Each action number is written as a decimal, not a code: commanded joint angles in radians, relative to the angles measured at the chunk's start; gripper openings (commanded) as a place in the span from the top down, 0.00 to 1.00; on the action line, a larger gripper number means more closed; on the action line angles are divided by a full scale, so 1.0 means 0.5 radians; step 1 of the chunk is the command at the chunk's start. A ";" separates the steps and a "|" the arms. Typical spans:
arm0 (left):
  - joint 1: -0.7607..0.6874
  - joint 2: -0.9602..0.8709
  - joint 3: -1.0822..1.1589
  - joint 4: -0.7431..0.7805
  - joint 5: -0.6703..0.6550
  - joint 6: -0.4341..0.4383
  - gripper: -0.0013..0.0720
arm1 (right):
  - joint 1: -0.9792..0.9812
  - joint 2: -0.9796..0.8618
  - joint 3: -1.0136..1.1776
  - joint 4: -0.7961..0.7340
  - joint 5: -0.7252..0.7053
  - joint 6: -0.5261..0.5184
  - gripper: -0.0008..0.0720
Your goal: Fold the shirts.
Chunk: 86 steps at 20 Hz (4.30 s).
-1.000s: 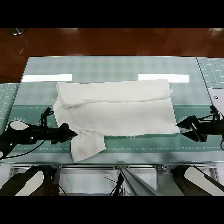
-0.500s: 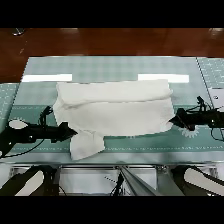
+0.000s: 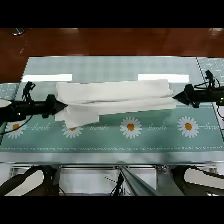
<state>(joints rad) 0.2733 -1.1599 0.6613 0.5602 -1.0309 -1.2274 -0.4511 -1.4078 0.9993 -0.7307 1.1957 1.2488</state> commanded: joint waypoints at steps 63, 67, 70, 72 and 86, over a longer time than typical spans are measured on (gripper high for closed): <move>-2.374 -1.584 1.818 -0.180 0.278 -0.496 0.95 | 0.348 1.576 -0.158 -0.455 0.491 0.330 0.96; -1.849 -1.440 1.833 -0.169 0.097 -0.385 0.95 | 0.635 1.521 -0.157 -0.433 0.404 0.394 0.96; -1.289 -1.268 1.830 0.191 -0.292 -0.552 0.95 | 0.996 1.369 -0.143 -0.350 0.152 0.465 0.96; -0.965 -1.050 1.791 0.491 -0.517 -0.587 0.95 | 1.278 1.154 -0.060 -0.327 -0.050 0.484 0.96; -0.178 1.569 -0.009 0.728 -0.201 -0.401 0.95 | 1.920 -0.873 1.411 0.021 -0.494 0.464 0.95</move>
<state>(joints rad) 0.1661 -0.5568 0.8349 0.9199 -1.1496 -1.4292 0.4931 -1.7050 1.5978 -0.8066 0.9970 1.4818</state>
